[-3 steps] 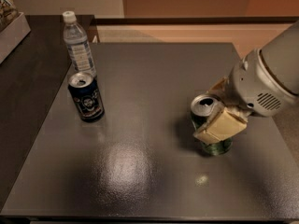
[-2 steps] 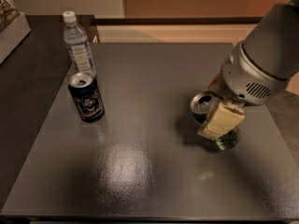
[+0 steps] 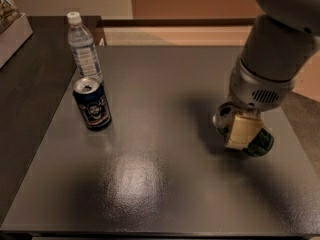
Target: Knock green can over
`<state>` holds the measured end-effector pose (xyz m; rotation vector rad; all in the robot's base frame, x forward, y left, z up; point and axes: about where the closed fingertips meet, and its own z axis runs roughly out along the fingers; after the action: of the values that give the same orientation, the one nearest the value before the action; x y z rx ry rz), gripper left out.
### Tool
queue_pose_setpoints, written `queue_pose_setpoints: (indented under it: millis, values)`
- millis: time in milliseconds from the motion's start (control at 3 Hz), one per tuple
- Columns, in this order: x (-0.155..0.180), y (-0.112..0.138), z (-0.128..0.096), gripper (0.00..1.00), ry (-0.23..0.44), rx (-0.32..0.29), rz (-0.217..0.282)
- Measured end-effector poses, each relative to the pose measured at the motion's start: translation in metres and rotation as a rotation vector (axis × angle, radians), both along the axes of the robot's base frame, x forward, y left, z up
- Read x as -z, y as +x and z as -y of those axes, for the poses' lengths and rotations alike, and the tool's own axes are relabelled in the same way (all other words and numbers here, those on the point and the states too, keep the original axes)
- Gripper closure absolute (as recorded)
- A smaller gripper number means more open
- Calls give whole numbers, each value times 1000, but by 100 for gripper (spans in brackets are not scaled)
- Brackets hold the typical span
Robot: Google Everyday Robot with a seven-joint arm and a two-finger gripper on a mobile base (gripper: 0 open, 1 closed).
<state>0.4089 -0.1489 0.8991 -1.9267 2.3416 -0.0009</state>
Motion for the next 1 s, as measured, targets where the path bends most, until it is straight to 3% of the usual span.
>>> queue_pose_setpoints:
  millis: [333,1000]
  values:
    - [8,1,3,59,-65,-21,-18]
    - [16,0,-1,13,-82,-45,-22]
